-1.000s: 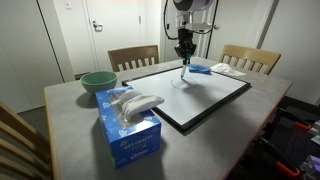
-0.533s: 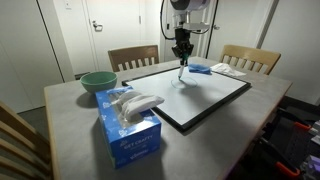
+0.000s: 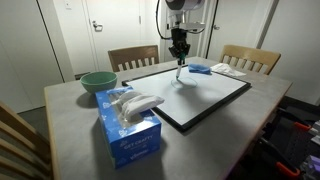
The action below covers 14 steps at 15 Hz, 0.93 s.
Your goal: Use the marker in the bowl to draw a circle on the white board then put it back
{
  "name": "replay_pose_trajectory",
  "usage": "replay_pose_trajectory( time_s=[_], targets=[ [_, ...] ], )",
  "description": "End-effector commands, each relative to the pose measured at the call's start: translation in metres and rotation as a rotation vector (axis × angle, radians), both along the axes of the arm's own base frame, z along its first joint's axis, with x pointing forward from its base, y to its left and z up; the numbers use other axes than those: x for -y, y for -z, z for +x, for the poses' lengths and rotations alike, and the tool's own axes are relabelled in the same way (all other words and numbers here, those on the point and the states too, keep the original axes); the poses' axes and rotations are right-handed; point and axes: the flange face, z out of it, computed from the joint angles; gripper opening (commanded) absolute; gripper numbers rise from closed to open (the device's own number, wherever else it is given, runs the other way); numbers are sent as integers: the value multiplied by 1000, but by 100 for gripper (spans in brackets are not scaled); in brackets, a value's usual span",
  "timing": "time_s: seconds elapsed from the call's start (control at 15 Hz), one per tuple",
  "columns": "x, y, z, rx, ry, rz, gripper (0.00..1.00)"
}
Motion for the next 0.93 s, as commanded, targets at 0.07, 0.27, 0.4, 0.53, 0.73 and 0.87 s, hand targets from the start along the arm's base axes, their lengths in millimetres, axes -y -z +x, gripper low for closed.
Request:
replay_pose_trajectory(
  time_s=[0.07, 0.27, 0.4, 0.53, 0.73, 0.87],
  targets=[
    [-13, 11, 10, -29, -51, -9, 5],
    [-17, 12, 15, -33, -60, -7, 5],
    [-20, 11, 17, -36, -64, -6, 5],
    [-22, 11, 19, -39, -66, -6, 5],
    [-25, 10, 18, -44, -68, -1, 5],
    [-28, 8, 17, -55, -69, 5, 5]
  ],
)
